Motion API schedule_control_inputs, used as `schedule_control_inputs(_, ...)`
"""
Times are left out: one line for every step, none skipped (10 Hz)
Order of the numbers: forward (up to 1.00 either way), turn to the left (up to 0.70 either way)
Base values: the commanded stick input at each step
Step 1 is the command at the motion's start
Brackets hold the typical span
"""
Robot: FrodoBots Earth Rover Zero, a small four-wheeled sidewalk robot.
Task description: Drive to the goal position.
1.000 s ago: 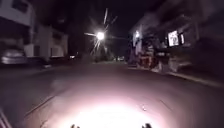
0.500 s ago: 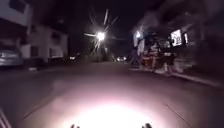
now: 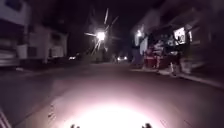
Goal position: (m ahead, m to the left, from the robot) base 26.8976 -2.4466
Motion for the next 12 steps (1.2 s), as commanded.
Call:
schedule_control_inputs(0.70,0.00)
schedule_control_inputs(0.70,0.00)
schedule_control_inputs(0.70,0.00)
schedule_control_inputs(0.70,0.00)
schedule_control_inputs(0.70,0.00)
schedule_control_inputs(0.70,0.00)
schedule_control_inputs(0.70,0.00)
schedule_control_inputs(0.70,0.00)
schedule_control_inputs(0.70,0.00)
schedule_control_inputs(0.70,0.00)
schedule_control_inputs(0.70,0.00)
schedule_control_inputs(0.70,0.00)
